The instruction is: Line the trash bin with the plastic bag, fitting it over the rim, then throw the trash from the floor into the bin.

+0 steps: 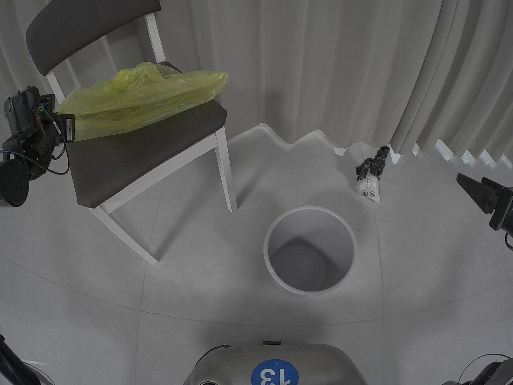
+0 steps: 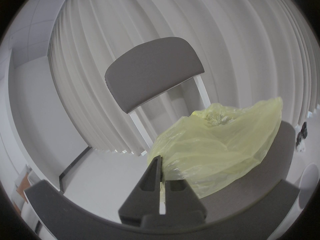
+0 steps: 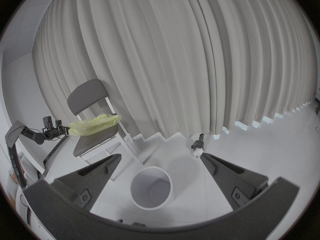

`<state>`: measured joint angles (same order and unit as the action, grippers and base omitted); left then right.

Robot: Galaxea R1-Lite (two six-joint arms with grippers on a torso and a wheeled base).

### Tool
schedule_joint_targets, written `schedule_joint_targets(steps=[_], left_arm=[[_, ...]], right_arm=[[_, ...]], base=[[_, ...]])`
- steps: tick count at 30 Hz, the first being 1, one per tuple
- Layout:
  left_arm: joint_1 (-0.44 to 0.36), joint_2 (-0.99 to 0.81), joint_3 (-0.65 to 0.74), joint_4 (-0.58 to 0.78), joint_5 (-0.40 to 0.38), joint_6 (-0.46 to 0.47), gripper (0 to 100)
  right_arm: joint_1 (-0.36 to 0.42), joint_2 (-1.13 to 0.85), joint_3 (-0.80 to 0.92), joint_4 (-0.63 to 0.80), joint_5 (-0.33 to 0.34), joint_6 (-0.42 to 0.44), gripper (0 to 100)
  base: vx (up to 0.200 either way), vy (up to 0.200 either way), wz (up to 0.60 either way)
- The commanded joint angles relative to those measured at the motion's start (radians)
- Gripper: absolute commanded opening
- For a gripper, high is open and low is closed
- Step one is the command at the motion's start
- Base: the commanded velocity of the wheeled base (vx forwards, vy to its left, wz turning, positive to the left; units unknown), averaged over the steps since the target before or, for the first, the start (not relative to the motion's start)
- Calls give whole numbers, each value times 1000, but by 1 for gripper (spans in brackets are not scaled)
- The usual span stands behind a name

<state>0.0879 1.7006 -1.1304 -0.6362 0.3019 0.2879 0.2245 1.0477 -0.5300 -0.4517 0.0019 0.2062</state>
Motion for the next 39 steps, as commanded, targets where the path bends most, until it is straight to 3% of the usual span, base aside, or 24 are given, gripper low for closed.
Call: schedule_joint_targets(steps=[1,8,13,33,39], left_arm=[[-33,-52,-77,79,-1,-70,0],[-73,-91,-146,130,-3,-144,0],[-102,-121,-183,181,-7,-165,0],[-290,-193,-482,441,-7,-164,0],[-352,-202,-600,555,-7,-164,0]], right_arm=[[101,153,-7,-90,-62,7,100],[194,361,27,-318,-109,84,100],[239,411,39,-381,-112,116,100],[259,255,27,-374,-125,113,100],[263,150,4,-280,-125,102,100]], base=[[0,0,0],[0,0,0],[0,0,0],[0,0,0],[0,0,0]])
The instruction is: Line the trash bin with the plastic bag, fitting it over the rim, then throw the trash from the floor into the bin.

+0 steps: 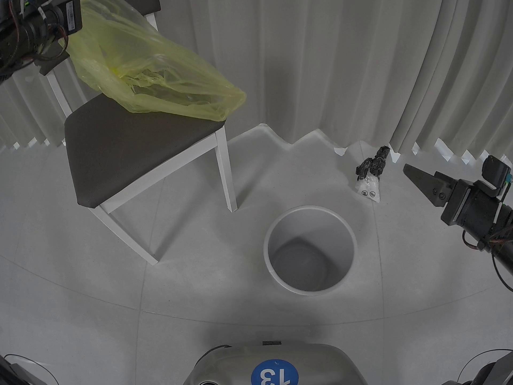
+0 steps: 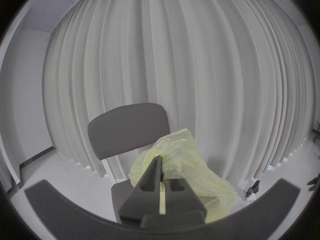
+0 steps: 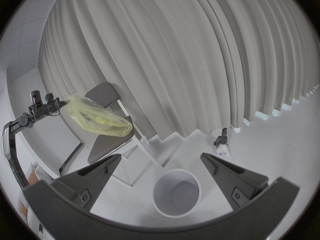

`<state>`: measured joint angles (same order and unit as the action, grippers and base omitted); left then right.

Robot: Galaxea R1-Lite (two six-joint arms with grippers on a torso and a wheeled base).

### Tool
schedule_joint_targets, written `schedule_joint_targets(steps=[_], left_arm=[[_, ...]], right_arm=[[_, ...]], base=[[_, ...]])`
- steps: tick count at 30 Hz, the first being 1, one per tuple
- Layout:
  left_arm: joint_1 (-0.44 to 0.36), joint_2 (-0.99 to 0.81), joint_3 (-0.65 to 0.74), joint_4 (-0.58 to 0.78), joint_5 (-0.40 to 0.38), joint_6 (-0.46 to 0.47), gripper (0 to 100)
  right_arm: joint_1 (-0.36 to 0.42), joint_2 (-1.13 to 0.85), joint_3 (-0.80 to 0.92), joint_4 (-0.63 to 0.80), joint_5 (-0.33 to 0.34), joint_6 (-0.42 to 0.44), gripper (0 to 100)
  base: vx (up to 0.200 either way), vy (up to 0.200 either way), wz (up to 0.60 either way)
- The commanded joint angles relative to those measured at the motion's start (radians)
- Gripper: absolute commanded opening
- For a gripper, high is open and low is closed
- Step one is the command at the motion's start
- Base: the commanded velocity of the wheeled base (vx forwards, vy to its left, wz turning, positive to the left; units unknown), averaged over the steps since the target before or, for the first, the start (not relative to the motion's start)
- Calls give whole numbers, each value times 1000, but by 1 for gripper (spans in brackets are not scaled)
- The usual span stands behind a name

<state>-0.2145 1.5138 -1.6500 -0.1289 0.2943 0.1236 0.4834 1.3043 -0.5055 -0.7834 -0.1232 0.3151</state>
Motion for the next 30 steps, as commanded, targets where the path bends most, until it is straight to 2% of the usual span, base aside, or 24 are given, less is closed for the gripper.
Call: schedule_joint_targets(steps=[1,9,20,25,30], left_arm=[[-74,-11,-125,80,0,1,0],[-194,43,-349,224,16,14,0],[-289,126,-350,336,37,27,0],[-345,255,-350,377,36,102,0],[-395,359,-350,480,36,91,0]], right_arm=[[11,-125,-30,89,0,-7,100],[34,-154,-37,105,0,-8,100],[38,-155,-33,104,0,-24,100],[66,-155,-22,102,-1,-31,100],[66,-155,-19,104,-1,-33,100]], base=[[0,0,0],[0,0,0],[0,0,0],[0,0,0],[0,0,0]])
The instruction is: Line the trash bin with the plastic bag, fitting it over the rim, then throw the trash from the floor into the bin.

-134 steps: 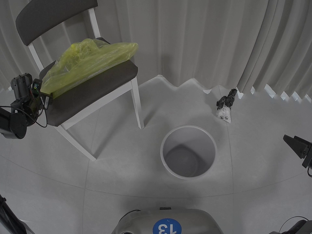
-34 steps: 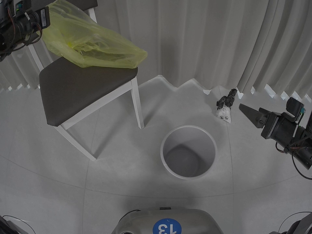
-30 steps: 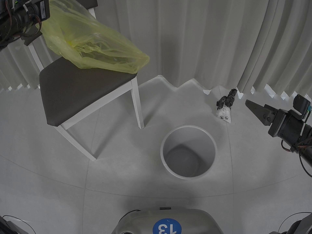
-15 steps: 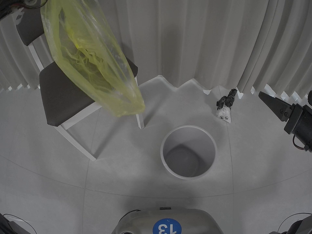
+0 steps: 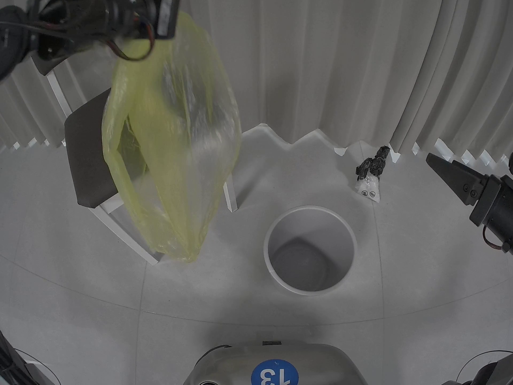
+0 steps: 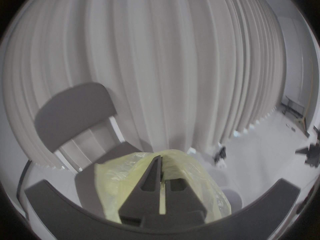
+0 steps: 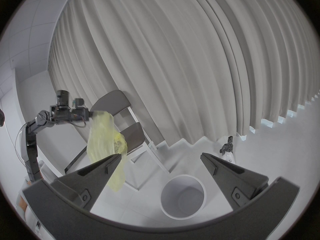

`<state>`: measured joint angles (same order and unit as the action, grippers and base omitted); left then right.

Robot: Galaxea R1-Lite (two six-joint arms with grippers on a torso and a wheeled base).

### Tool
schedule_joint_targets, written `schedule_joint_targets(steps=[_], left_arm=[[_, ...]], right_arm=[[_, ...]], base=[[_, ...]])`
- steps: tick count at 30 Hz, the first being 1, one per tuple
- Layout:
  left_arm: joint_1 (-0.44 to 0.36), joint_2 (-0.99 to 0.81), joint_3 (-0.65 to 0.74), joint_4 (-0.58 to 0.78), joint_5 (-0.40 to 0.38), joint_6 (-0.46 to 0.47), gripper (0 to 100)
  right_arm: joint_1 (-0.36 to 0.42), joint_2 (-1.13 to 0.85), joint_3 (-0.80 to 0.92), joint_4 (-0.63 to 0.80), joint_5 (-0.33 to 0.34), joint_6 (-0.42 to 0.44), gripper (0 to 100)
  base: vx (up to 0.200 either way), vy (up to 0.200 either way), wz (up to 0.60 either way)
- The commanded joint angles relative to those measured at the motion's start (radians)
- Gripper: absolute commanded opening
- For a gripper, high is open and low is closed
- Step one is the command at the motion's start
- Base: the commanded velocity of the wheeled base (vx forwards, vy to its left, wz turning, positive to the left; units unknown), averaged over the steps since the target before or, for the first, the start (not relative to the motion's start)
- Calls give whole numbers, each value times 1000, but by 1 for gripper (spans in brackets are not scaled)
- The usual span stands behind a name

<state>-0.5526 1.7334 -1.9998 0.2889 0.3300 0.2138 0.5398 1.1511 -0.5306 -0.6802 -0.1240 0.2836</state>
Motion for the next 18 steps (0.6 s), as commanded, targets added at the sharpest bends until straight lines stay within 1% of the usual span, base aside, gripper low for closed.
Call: schedule_joint_targets(steps=[1,5,6,7,8,9,10,11,12,14,15,18], left_arm=[[-61,146,0,72,0,-7,0],[-61,141,0,101,7,-91,0],[-61,140,0,104,9,-96,0],[-63,87,0,134,15,-148,0],[-63,66,0,131,12,-154,0],[-64,-6,0,95,-5,-163,0],[-63,-49,0,22,-31,-163,0],[-63,-55,0,9,-35,-162,0],[-49,-114,73,-177,-86,-149,0],[-35,-163,231,-361,-103,-122,0],[-26,-178,282,-406,-103,-108,0],[-35,-207,315,-413,-103,-114,0]], right_arm=[[9,-2,6,2,0,-1,100],[11,-2,15,2,0,-1,100],[11,-2,15,2,0,-1,100],[12,-2,17,2,0,-3,100],[14,-1,17,2,1,-3,100],[16,-1,17,2,0,-3,100],[17,-2,18,2,0,-3,100],[16,-2,18,2,0,-3,100],[17,-1,21,4,1,-3,100],[17,1,21,2,3,-3,100],[17,2,21,4,4,-3,100],[37,7,23,7,4,-3,100]], base=[[0,0,0],[0,0,0],[0,0,0],[0,0,0],[0,0,0],[0,0,0],[0,0,0],[0,0,0],[0,0,0],[0,0,0],[0,0,0],[0,0,0]])
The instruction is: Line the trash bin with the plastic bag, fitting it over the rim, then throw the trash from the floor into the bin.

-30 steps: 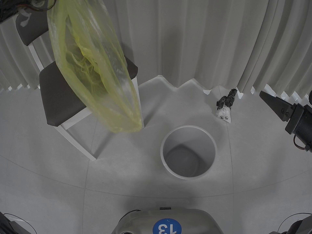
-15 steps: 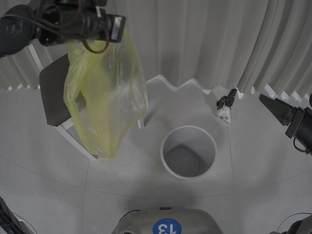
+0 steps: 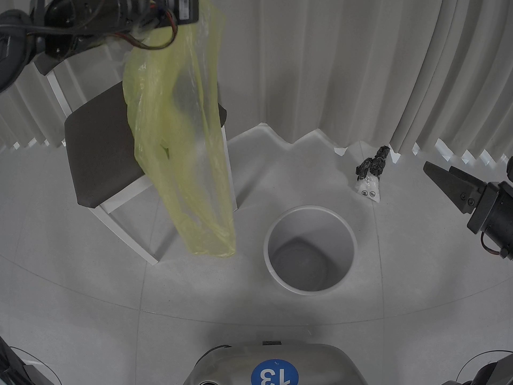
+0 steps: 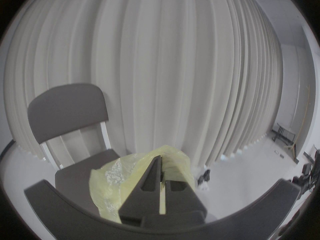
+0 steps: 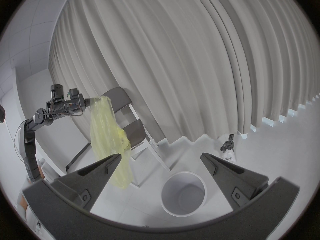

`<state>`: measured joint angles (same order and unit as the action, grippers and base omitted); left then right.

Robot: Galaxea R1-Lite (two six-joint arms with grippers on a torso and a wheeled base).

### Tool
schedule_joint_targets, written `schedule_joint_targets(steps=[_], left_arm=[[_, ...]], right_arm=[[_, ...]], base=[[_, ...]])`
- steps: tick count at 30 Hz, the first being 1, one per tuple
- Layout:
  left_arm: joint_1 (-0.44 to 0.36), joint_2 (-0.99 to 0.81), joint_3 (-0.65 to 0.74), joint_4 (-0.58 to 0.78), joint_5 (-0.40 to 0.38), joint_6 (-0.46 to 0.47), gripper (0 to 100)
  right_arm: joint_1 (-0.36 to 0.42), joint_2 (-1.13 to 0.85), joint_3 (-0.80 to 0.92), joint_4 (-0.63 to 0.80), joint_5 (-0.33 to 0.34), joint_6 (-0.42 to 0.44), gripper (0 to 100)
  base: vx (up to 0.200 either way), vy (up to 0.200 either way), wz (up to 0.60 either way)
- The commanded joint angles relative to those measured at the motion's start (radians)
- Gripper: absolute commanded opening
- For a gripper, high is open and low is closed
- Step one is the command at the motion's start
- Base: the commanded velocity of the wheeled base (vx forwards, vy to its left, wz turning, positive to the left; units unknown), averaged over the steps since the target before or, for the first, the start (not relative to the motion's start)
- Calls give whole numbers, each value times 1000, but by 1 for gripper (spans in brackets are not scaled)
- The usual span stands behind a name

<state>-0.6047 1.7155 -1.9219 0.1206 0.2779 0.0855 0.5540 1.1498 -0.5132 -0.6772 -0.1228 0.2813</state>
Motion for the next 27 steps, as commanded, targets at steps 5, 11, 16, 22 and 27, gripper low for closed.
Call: schedule_joint_targets(steps=[5,11,16,22,27], left_arm=[[-26,-186,224,-254,-49,3,0],[-87,-180,205,-260,-12,-24,0],[-89,-175,185,-260,6,-20,0],[-83,-172,185,-262,57,-6,0],[-86,-159,187,-260,187,8,0]], right_arm=[[44,13,21,5,2,-1,100],[78,15,30,5,3,1,100],[126,38,58,4,0,7,100],[172,96,45,4,-6,7,100],[239,188,4,5,-69,1,100]], base=[[0,0,0],[0,0,0],[0,0,0],[0,0,0],[0,0,0]])
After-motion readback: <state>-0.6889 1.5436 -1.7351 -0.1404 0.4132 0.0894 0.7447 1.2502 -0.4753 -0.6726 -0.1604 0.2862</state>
